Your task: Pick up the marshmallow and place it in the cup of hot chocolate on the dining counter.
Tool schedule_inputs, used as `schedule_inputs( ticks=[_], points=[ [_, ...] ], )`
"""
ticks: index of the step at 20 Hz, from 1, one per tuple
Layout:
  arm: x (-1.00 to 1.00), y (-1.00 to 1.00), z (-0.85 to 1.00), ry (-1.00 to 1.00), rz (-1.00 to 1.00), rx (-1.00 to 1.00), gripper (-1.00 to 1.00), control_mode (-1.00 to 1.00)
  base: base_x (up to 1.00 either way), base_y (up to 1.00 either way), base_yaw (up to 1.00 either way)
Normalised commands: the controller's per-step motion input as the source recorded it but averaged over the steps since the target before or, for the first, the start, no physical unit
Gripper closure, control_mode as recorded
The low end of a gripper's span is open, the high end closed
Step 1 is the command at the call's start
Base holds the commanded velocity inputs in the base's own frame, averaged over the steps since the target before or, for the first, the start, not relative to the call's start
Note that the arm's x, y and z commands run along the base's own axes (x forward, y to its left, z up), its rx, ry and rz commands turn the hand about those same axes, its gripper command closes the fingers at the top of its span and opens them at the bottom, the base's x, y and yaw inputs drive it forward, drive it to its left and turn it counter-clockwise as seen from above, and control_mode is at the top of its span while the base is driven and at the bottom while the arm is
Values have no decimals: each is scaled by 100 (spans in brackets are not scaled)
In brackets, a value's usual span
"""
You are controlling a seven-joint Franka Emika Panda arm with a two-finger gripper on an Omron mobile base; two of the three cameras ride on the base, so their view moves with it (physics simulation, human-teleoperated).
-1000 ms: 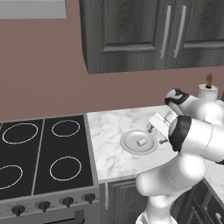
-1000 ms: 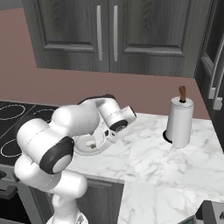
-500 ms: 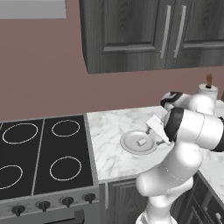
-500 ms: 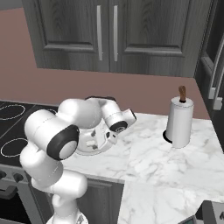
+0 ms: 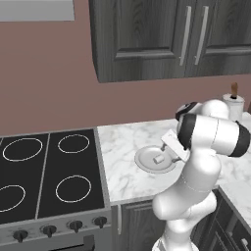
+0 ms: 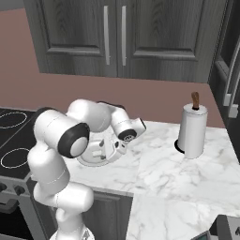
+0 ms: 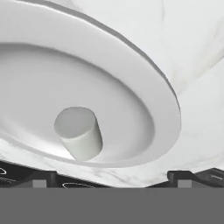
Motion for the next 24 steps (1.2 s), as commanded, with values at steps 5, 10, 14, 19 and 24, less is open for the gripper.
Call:
schedule_inputs(
  ticks=[5,10,14,19,24],
  points=[
    [6,0,-7,12,3,1,-100,-100,0,0,0],
    [0,0,-12,6,1,4,-100,-100,0,0,0],
    [4,0,-11,0,0,10,-100,-100,0,0,0],
    [11,0,-9,0,0,5,-100,-100,0,0,0],
    [25,0,-1,0,0,0,-100,-100,0,0,0]
  ],
)
